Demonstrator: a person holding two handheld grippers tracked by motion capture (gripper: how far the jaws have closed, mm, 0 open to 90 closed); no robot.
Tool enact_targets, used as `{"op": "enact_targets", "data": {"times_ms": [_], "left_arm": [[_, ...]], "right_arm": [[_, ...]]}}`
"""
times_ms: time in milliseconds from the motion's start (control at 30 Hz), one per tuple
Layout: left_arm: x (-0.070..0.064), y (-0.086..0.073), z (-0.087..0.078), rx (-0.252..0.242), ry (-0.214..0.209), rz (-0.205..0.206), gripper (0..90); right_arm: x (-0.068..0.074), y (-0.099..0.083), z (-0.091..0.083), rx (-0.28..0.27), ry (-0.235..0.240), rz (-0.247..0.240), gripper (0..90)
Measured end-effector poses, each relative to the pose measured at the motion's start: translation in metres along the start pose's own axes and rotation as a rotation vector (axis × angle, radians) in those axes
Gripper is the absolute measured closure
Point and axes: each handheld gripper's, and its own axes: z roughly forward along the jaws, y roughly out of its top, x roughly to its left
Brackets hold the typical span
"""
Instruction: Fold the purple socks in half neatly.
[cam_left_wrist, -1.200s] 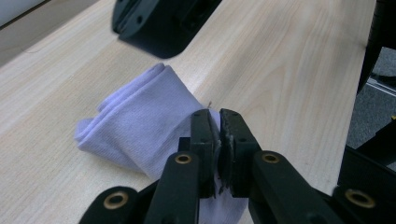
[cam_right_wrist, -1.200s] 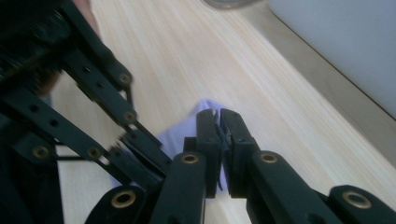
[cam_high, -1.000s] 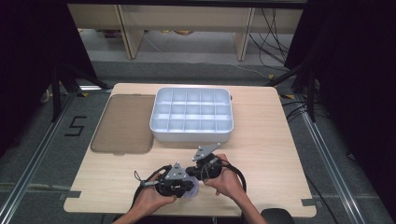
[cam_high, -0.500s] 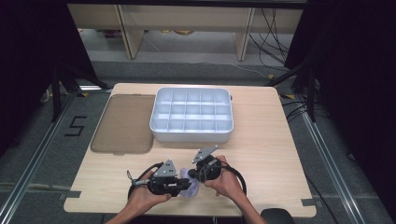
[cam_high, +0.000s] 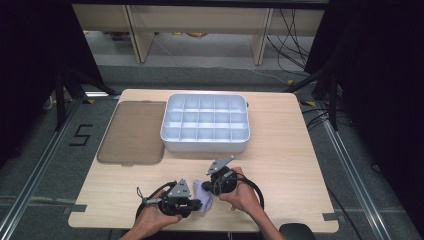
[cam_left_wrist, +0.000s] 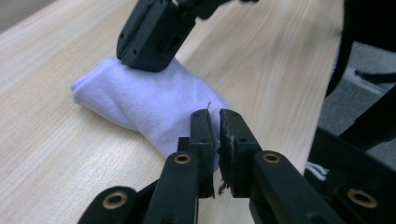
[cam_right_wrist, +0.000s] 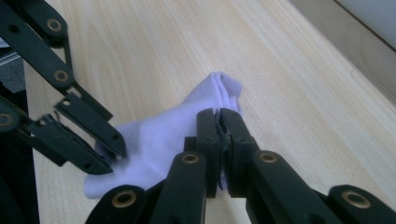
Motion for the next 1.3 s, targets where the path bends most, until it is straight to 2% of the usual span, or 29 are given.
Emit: {"op": "enact_targets", "data": {"times_ms": [33,67,100,133,167,200,233,300,333,367,500,600,667,700,733,767,800,867,900,933,1000,1033,1100,1133,1167,1200,1300], "left_arm": [[0.0,-0.001,0.001,-0.007,-0.002,-0.004,83.8],[0.001,-0.001,0.0,-0.006,-0.004,0.016,84.0],[0.0,-0.001,0.0,-0.001,0.0,-0.002,84.1],[0.002,-0.001,-0.002,0.003,0.0,0.028,84.0],[0.002,-0.001,-0.002,0.001,0.01,0.007,84.0],[0.005,-0.001,-0.004,0.006,0.015,0.024,84.1],[0.006,-0.002,-0.004,0.004,0.024,0.011,84.3],[0.011,-0.001,-0.006,0.005,0.041,0.017,84.3],[0.014,-0.001,-0.007,0.014,0.057,0.037,84.3],[0.015,-0.001,-0.007,0.014,0.066,0.022,84.2],[0.015,-0.001,-0.006,0.0,0.071,0.018,83.9],[0.016,0.0,-0.008,0.011,0.07,0.05,83.9],[0.016,0.0,-0.008,0.008,0.07,0.049,84.0],[0.016,0.0,-0.008,0.008,0.07,0.047,84.0],[0.015,0.0,-0.008,0.009,0.077,0.035,84.0],[0.016,0.001,-0.008,0.011,0.078,0.049,84.0],[0.017,0.001,-0.008,0.015,0.066,0.065,84.1],[0.017,0.001,-0.007,0.013,0.074,0.062,84.4],[0.016,0.001,-0.007,0.012,0.074,0.054,84.5],[0.016,0.002,-0.007,0.016,0.065,0.058,84.6],[0.016,0.001,-0.007,0.012,0.065,0.054,84.8],[0.015,0.001,-0.006,-0.003,0.064,0.037,84.9],[0.015,0.001,-0.006,0.014,0.06,0.042,85.3],[0.015,0.001,-0.006,0.008,0.062,0.038,85.3],[0.015,0.001,-0.005,-0.003,0.062,0.042,85.4],[0.017,0.001,-0.007,0.017,0.06,0.06,85.6],[0.014,0.0,-0.004,-0.004,0.058,0.029,86.8]], "right_arm": [[0.0,0.0,0.0,-0.001,0.002,-0.004,87.4],[0.001,-0.001,0.0,-0.004,0.003,0.002,87.4],[0.002,-0.001,0.0,-0.009,0.002,0.005,87.4],[0.001,-0.001,-0.001,0.001,-0.003,-0.006,87.4],[0.002,-0.002,-0.002,0.003,-0.007,0.0,87.3],[0.002,-0.003,-0.002,-0.007,-0.008,-0.011,87.3],[0.004,-0.005,-0.003,-0.006,-0.005,0.003,87.1],[0.003,-0.007,-0.007,0.005,-0.006,0.001,87.2],[0.003,-0.009,-0.008,0.004,-0.005,0.003,87.1],[0.004,-0.01,-0.009,0.005,0.001,0.007,87.0],[0.007,-0.013,-0.011,0.004,0.006,0.005,85.1],[0.007,-0.013,-0.014,0.002,-0.007,0.021,76.4],[0.007,-0.011,-0.019,-0.031,-0.035,0.023,71.4],[0.006,-0.009,-0.022,-0.034,-0.034,0.023,69.6],[0.005,-0.009,-0.023,-0.055,-0.042,0.035,66.8],[0.004,-0.008,-0.024,-0.059,-0.054,0.041,63.5],[0.003,-0.008,-0.024,-0.059,-0.056,0.067,59.6],[-0.002,-0.007,-0.021,-0.024,-0.027,0.084,55.1],[-0.003,-0.007,-0.017,-0.032,-0.024,0.09,51.8],[-0.006,-0.006,-0.016,-0.01,-0.031,0.074,50.2],[-0.009,-0.004,-0.009,0.005,0.007,0.06,47.0],[-0.01,-0.003,-0.005,0.022,0.024,0.046,44.6],[-0.012,-0.003,0.003,0.073,0.051,0.053,42.7],[-0.012,-0.003,0.004,0.081,0.054,0.067,41.2],[-0.014,-0.003,0.005,0.075,0.055,0.05,41.0],[-0.015,-0.003,0.006,0.075,0.064,0.051,41.0],[-0.017,-0.005,0.007,0.074,0.084,0.065,41.0]]}}
